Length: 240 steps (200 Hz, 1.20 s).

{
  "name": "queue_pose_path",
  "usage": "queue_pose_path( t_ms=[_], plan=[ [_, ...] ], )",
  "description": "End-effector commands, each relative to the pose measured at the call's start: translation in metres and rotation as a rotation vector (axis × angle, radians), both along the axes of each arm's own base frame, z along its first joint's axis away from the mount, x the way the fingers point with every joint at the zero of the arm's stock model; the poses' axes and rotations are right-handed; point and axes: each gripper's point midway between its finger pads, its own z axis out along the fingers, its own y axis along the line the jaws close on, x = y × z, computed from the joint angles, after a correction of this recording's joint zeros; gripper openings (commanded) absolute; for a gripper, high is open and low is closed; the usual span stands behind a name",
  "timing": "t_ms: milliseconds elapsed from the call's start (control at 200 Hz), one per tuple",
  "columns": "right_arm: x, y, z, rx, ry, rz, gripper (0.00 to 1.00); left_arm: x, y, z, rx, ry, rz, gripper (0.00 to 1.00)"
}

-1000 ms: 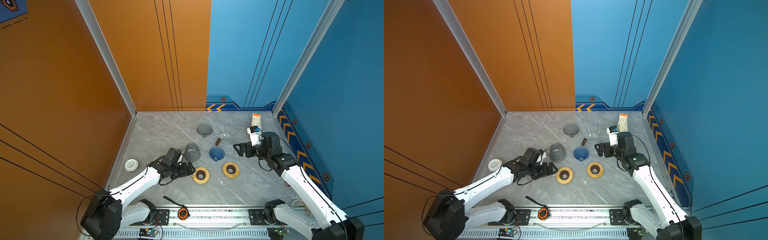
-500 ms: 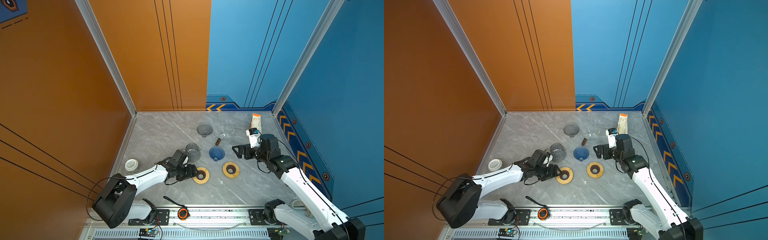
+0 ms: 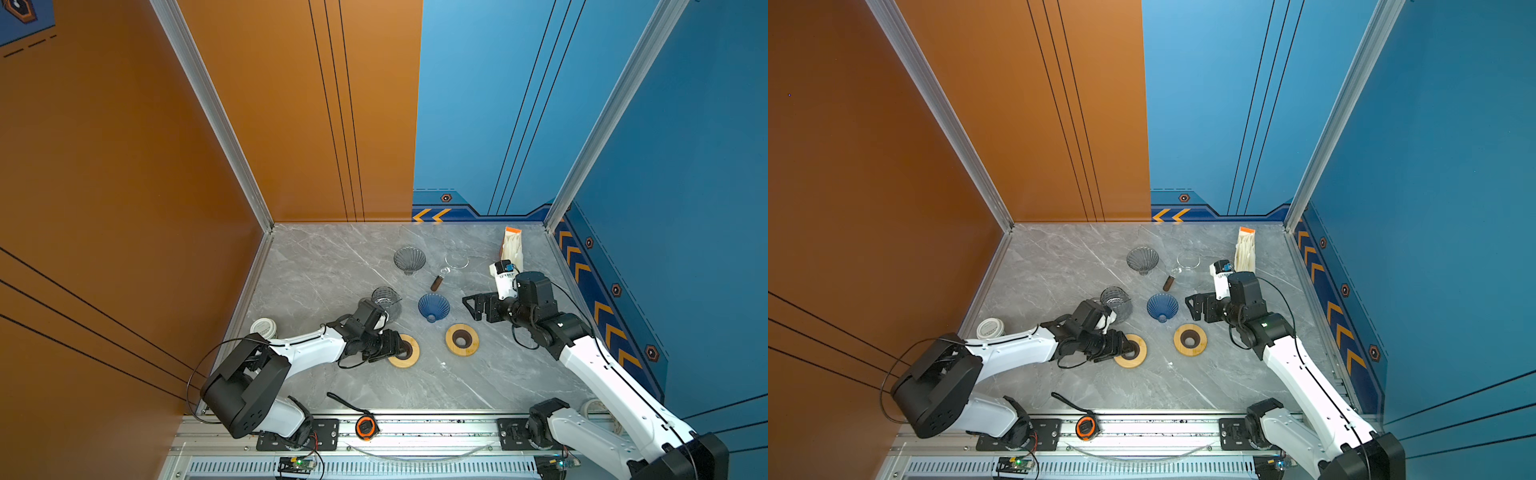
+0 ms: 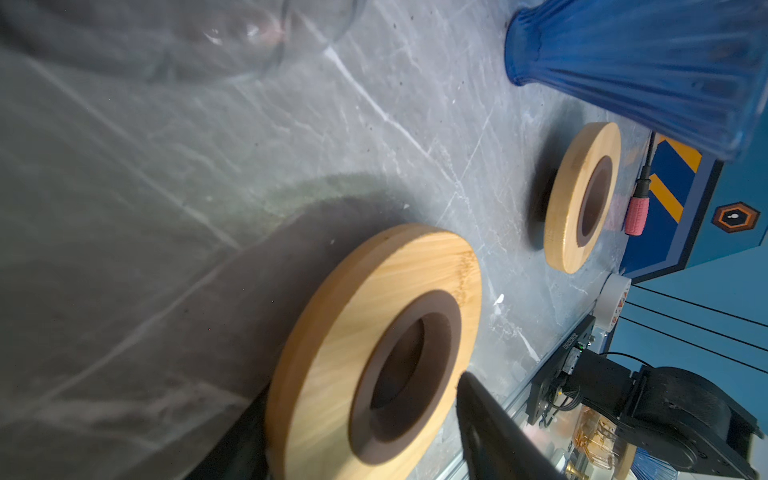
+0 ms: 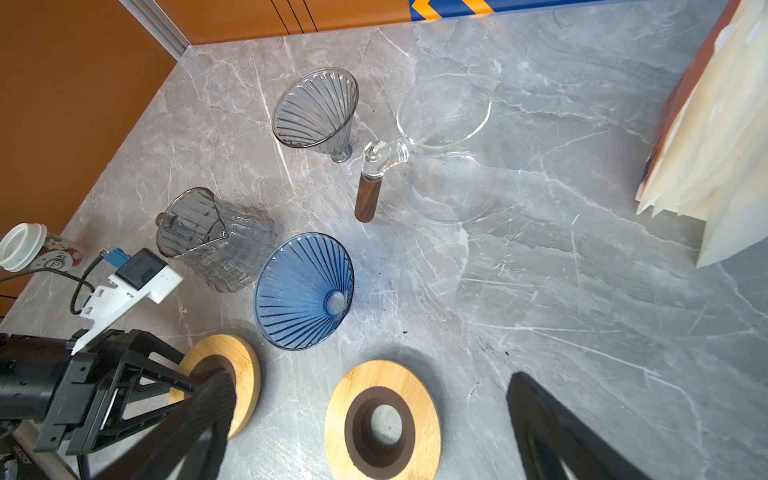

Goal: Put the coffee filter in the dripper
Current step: 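Lower the left gripper onto the nearer bamboo stand while the right gripper hovers, then grasp the bamboo stand edge with the left gripper and lift it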

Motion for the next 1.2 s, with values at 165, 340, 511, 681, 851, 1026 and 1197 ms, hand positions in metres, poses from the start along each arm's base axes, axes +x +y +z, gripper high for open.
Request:
queue_pose_path(
  t_ms=[165,340,511,681,851,1026,1197],
  plan=[
    [0.002,-0.001,0.0,-0.005,-0.02,-0.021,1.0,-0.021,0.008,-0.013,0.027,0.073,-0.016,0.59],
    [0.002,-0.002,0.0,-0.008,-0.02,-0.024,1.0,-0.016,0.011,-0.01,0.031,0.073,-0.042,0.49],
    [0.003,-0.002,0.0,-0.008,-0.022,-0.025,1.0,-0.014,0.006,-0.006,0.012,0.078,-0.057,0.44],
    [0.003,-0.002,0.0,-0.006,-0.026,-0.029,1.0,-0.016,0.004,-0.006,0.002,0.085,-0.063,0.41],
    [0.001,-0.002,-0.002,0.006,-0.024,-0.037,1.0,-0.011,-0.002,0.0,-0.028,0.069,-0.058,0.32],
    [-0.001,-0.003,0.0,0.009,-0.036,-0.045,1.0,-0.006,-0.003,0.006,-0.046,0.047,-0.031,0.32],
    [-0.002,-0.005,-0.001,0.001,-0.04,-0.044,1.0,-0.004,-0.005,0.015,-0.068,0.023,-0.034,0.23]
  ],
)
